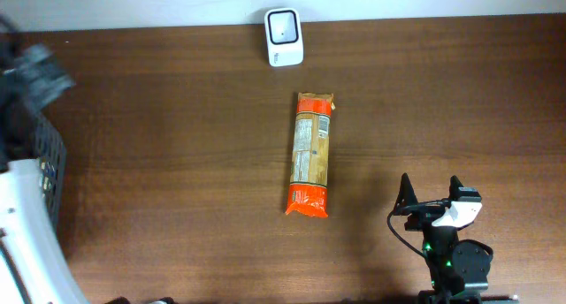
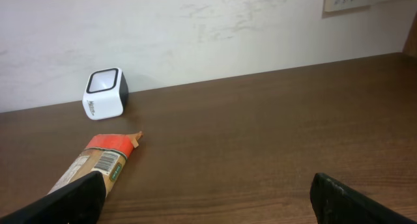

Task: Scan the item barcode
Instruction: 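Lift the orange-capped snack package out and lay it mid-table, then reach the left gripper into the basket and grasp the white bamboo tube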

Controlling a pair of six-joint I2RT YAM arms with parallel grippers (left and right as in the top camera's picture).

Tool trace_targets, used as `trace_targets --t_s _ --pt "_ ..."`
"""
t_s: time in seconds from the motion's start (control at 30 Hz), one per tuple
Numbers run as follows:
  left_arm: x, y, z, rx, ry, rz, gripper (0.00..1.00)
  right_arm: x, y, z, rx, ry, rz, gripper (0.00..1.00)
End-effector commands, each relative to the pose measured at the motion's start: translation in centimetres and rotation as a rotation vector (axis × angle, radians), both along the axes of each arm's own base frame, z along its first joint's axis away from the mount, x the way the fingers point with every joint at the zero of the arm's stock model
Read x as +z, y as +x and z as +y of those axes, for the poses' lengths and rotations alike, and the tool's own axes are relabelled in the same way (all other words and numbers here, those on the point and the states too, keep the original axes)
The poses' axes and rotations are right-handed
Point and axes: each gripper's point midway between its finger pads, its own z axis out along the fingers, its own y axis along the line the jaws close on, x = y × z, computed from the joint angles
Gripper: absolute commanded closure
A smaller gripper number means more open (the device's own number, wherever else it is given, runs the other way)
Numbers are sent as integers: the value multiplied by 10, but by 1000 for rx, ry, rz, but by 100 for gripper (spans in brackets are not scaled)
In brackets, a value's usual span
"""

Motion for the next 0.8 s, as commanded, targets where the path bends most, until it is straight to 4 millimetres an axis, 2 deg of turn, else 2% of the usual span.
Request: trace_targets --t_s 0.0,0.13,0.2,0.27,0.33,0.37,0.43,0.53,0.77 --pt "-9 -36 67 191 15 49 2 -3 0 -2 -10 5 4 1" --pt "-21 -56 134 310 34 63 3 -3 0 -2 -10 5 4 2" --pt "-30 -60 157 346 10 53 3 -3 0 -2 -10 4 4 1" --pt "-53 -68 184 391 -30 79 4 -3 0 -2 -10 5 4 1" --pt "-74 -72 200 419 -61 117 7 -3 0 -2 -10 4 4 1" --pt "-95 -72 211 412 -90 160 10 -3 0 -2 -10 4 4 1" --pt "-123 -70 221 393 -142 203 12 -3 0 -2 -10 5 4 1" --pt "-163 -71 232 378 -189 298 25 -3 0 -2 -10 4 4 1" --pt "-252 -72 242 330 -300 480 31 -3 0 -2 -10 4 4 1"
